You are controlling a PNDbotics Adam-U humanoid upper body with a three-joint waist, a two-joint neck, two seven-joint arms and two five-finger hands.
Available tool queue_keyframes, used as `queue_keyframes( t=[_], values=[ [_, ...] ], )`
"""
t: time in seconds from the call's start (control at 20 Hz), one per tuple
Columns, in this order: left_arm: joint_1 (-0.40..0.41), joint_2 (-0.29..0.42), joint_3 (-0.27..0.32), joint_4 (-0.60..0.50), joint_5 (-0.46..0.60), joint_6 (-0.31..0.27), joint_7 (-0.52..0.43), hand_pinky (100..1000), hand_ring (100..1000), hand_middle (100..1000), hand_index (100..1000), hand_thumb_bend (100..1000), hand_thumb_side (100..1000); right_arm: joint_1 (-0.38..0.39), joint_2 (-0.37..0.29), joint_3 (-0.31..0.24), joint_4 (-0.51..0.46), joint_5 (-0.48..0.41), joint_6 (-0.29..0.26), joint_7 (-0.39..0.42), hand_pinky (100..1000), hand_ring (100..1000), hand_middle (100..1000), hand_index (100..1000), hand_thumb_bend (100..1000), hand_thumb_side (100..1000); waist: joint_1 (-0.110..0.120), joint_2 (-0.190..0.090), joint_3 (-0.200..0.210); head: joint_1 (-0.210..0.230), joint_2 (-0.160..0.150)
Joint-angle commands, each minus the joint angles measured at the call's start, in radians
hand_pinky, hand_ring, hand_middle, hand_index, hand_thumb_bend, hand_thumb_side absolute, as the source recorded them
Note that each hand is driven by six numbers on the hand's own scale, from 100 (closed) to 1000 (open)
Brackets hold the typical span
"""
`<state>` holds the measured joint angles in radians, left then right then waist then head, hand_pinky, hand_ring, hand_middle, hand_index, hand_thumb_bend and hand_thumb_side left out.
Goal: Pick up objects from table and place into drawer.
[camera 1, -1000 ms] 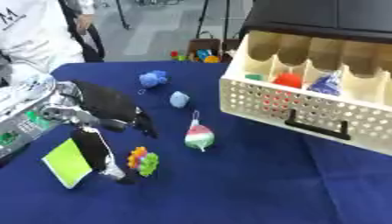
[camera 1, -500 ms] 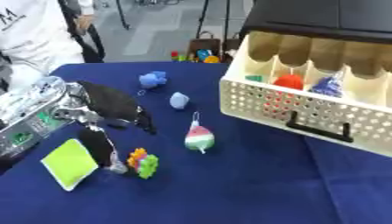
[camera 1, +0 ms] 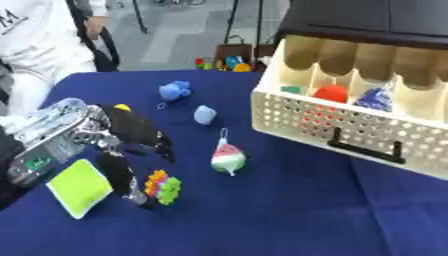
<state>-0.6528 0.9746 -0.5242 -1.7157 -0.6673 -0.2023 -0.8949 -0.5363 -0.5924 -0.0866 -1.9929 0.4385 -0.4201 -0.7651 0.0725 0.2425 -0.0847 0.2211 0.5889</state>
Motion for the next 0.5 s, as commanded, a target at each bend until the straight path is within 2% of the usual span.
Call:
queue_keyframes(
  t=[0.05, 0.4, 0.5],
  values=[
    [-0.017, 0.015, 0.007, 0.009, -0.006, -0.024, -0.012, 635, 797, 782, 904, 580, 748, -0.014, -0.011, -0.006, -0.007, 0.000, -0.010, -0.016, 545, 604, 606, 720, 100, 757, -0.002, -0.012, 0.000, 0.003, -0.009],
    [-0.016, 0.014, 0.009, 0.008, -0.004, -0.038, -0.012, 620, 788, 770, 873, 581, 737, -0.015, -0.009, -0.006, -0.007, 0.000, -0.008, -0.019, 546, 604, 607, 719, 100, 761, -0.002, -0.010, 0.000, 0.003, -0.010],
    [-0.015, 0.012, 0.008, 0.011, -0.007, -0.040, -0.012, 613, 783, 763, 862, 558, 737, -0.015, -0.009, -0.006, -0.007, 0.000, -0.008, -0.021, 548, 604, 607, 719, 100, 761, -0.003, -0.010, 0.000, 0.004, -0.012]
  ],
)
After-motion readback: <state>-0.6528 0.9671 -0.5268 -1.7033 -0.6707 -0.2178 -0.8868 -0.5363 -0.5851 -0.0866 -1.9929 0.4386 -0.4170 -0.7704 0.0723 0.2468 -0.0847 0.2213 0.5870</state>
